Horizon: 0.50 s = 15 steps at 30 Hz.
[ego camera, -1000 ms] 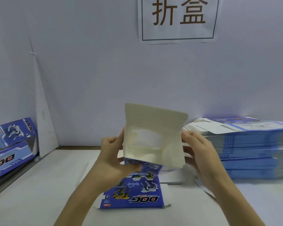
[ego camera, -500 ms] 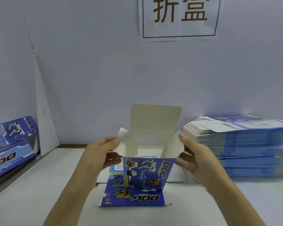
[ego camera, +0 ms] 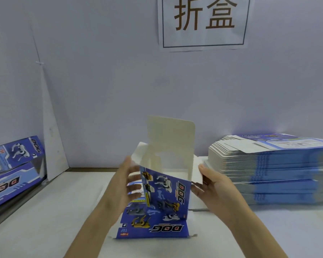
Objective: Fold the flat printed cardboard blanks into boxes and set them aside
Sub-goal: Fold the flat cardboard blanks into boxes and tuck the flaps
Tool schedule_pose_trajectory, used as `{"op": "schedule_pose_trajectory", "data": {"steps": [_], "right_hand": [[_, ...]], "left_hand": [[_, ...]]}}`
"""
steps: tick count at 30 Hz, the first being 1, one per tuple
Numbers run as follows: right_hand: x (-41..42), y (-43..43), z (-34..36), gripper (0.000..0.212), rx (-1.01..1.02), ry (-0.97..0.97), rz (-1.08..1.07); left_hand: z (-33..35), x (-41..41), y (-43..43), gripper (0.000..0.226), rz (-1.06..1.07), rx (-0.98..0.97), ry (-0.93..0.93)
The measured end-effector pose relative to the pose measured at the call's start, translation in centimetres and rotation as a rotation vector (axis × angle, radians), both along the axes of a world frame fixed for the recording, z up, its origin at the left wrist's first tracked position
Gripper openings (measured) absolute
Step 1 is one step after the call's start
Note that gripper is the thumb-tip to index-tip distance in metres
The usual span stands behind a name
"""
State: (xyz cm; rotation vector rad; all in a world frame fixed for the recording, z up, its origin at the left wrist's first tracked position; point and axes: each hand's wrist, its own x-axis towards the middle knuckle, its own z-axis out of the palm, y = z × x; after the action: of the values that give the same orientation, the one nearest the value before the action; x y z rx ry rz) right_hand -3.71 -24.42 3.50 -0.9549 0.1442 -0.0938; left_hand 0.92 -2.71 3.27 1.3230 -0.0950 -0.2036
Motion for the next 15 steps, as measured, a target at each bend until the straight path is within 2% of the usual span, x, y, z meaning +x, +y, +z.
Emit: {"op": "schedule_pose_trajectory", "data": {"steps": [2,3,5,6,8,10,13,15], "right_hand": [[0.0,-0.4,0.3,0.012,0.048,0.002,0.003],[-0.1,-0.5,0.5,0.013,0.075,0.004,0.013],[-0.5,-0.5,1.0,0.017,0.125,0.001,0.072],[-0.7,-0.3,1.2,0.02,0.137,0.001,0.116],[-1.2,-0.3,1.4,0.03,0.1,0.011,0.212],[-1.6,-0.3,1.8,0.025,-0.051,0.035,0.254],[-1.8,-0.4,2.4,0.014,-0.336,-0.008,0.046],[-2.0,-0.5,3.0,0.022,-0.451,-0.151,-0.128]], "left_hand": [[0.1,-0.1,-0.9,0.076,-0.001,0.327,-0.232],[0.0,-0.3,-1.3,0.097,-0.028,0.462,-0.299],[-0.3,-1.2,-2.3,0.139,-0.073,0.63,-0.367],[-0.7,-1.7,-2.9,0.146,-0.035,0.718,-0.425],[-1.4,-2.1,-3.7,0.144,0.167,0.871,-0.59],[-1.5,-1.8,-3.7,0.142,0.351,0.878,-0.72],[-1.1,-1.5,-2.6,0.142,0.407,0.806,-0.871],[-0.7,-1.8,-1.8,0.14,0.372,0.787,-0.962]]}}
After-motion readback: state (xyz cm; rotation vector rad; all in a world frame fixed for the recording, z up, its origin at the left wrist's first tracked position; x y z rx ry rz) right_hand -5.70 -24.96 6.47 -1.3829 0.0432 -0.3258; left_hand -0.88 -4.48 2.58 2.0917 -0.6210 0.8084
